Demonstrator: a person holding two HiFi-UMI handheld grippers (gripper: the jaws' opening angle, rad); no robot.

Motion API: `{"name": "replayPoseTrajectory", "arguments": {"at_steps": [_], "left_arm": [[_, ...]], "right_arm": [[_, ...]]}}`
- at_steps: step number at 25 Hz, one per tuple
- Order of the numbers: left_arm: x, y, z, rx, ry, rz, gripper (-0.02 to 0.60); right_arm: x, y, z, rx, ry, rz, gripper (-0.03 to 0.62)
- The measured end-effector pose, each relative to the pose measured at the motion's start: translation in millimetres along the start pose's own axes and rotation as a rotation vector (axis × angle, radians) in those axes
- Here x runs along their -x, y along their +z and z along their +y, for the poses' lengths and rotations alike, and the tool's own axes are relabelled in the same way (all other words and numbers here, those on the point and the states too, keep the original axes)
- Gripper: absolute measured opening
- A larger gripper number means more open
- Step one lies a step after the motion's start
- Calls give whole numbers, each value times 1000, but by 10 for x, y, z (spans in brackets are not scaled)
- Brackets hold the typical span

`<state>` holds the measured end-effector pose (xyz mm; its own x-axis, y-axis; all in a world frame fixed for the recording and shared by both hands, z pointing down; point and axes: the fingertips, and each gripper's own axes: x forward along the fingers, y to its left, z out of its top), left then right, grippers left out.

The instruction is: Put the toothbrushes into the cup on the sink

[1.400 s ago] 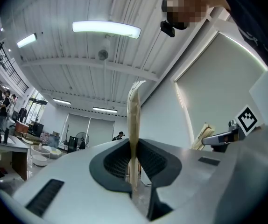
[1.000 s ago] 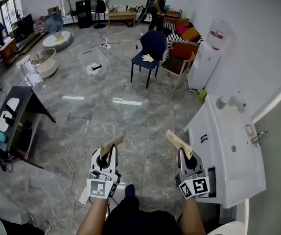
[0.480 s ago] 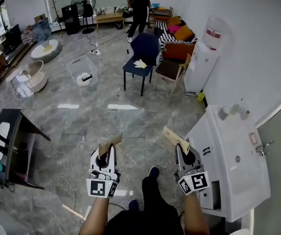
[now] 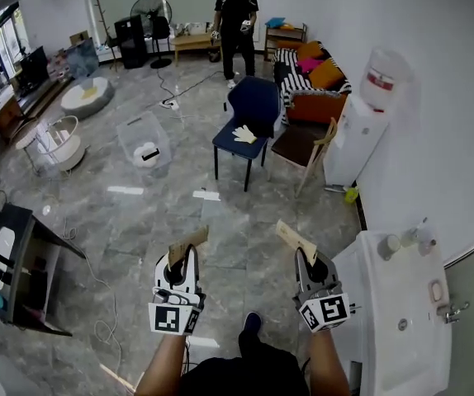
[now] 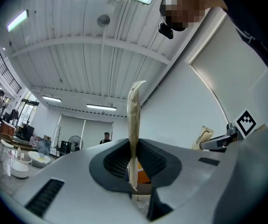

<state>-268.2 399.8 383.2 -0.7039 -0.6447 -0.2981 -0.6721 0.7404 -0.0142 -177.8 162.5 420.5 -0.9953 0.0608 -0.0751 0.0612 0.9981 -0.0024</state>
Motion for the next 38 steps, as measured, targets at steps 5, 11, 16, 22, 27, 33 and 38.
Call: {"name": "replayPoseTrajectory", "arguments": {"at_steps": [5, 11, 16, 22, 27, 33, 38], "left_arm": [[-657, -180, -54, -12, 18, 0, 61], [-1219, -318, -27, -8, 19, 18, 61], [-1692, -465, -61, 5, -25, 9, 61], [-2082, -634, -45, 32, -133, -1, 61], [-2375, -738, -121, 71, -220, 6, 61], [-2661, -888, -492, 116, -351, 7, 61], [-2987, -1074, -1192, 153, -475, 16, 61]], "right_arm": [[-541, -84, -529, -22, 30, 5, 48], [-968, -66, -914, -33, 31, 9, 48], [-1182, -164, -1208, -41, -10, 3, 48], [-1253, -227, -1402, -46, -121, 10, 48], [-1179, -188, -1560, -23, -222, 8, 48], [-857, -180, -1820, 5, -358, 0, 48], [-332, -204, -2322, 28, -504, 11, 48]]}}
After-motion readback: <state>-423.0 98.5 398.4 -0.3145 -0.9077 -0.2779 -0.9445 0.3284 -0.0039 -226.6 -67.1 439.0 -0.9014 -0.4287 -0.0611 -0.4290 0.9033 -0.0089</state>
